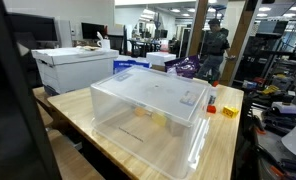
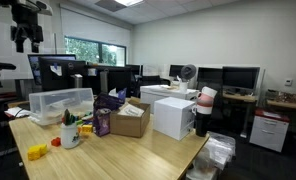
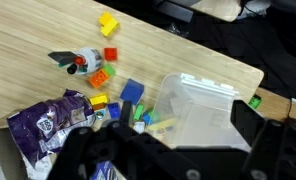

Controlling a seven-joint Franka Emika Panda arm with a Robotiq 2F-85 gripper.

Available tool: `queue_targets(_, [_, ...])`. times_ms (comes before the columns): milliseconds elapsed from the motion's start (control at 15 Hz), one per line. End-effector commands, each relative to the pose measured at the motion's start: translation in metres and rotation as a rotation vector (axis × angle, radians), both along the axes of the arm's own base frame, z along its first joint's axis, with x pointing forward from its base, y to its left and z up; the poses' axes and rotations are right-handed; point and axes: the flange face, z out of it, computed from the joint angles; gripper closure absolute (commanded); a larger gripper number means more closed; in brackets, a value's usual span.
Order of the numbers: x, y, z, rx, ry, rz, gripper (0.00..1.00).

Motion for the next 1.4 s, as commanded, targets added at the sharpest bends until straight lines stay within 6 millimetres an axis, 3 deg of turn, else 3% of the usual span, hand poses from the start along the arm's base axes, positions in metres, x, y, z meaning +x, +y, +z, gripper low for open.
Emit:
queue_targets(0, [0.000,0.000,0.003,-0.004,0.000,0.001,0.00])
queue_targets(600, [0.004,0.002,-0.003,-0.024,-0.034,-0.011,0.00])
queue_targets(933, [0.021,-0.001,-0.019,-0.047,-0.078,-0.035,0.00])
queue_targets(1333, [0.049,-0.021,-0.034,-0.066,-0.064,-0.159,0.00])
